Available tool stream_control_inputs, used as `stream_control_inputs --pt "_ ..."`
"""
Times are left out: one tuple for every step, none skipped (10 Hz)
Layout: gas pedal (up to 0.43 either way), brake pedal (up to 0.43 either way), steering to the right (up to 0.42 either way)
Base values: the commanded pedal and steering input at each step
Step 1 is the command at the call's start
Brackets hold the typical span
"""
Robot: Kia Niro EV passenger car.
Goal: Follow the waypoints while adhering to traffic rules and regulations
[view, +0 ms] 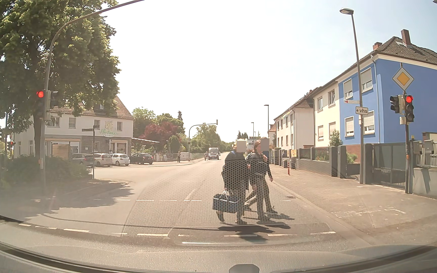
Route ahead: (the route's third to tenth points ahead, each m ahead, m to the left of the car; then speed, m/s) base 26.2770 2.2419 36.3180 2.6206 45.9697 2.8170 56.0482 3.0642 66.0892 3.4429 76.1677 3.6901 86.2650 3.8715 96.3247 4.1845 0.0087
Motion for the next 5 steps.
stream_control_inputs --pt "0.0 0.262 -0.003" --pt "0.0 0.262 -0.003" --pt "0.0 0.262 -0.003" --pt "0.0 0.268 -0.002" --pt "0.0 0.268 -0.002"
